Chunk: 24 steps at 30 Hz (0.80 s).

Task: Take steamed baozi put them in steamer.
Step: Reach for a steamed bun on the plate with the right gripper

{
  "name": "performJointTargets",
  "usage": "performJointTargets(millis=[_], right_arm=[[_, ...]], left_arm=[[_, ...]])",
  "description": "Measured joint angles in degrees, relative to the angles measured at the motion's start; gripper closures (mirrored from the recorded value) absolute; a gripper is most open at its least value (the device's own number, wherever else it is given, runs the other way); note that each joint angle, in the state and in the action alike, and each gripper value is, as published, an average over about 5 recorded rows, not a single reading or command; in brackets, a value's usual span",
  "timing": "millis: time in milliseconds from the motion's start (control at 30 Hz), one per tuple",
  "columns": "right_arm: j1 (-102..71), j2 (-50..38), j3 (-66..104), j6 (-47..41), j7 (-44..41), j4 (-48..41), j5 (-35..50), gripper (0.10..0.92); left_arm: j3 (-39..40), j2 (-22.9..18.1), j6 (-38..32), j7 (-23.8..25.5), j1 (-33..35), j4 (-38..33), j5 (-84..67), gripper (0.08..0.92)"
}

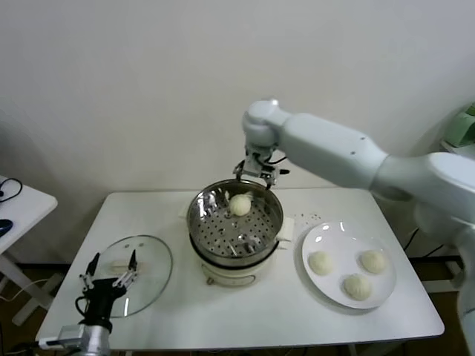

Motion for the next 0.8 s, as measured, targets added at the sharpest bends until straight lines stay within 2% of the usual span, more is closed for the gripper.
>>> performJointTargets(millis=[167,333,567,800], right_arm=[[0.1,-9.1,-1.2,-6.7,1.2,2.7,9.4,0.203],[-3.4,-17.7,-0.4,-12.3,2.4,5.8,14.6,0.203],[-11.9,-26.2,2.9,-16.9,3.4,8.3,16.5,0.203],[-20.8,-29.9,6.2,-19.4,4.6,8.5,16.0,0.203]], left_arm=[[0.1,0.0,-0.2,0.1,0.4,-0.1,0.0,0.177],[0.0,0.1,-0.1,0.1,0.9,-0.7,0.0,0.177],[0.2,0.0,0.0,0.2,1.3,-1.3,0.4,0.177],[0.2,-0.1,-0.3,0.3,1.8,-1.3,0.7,0.177]])
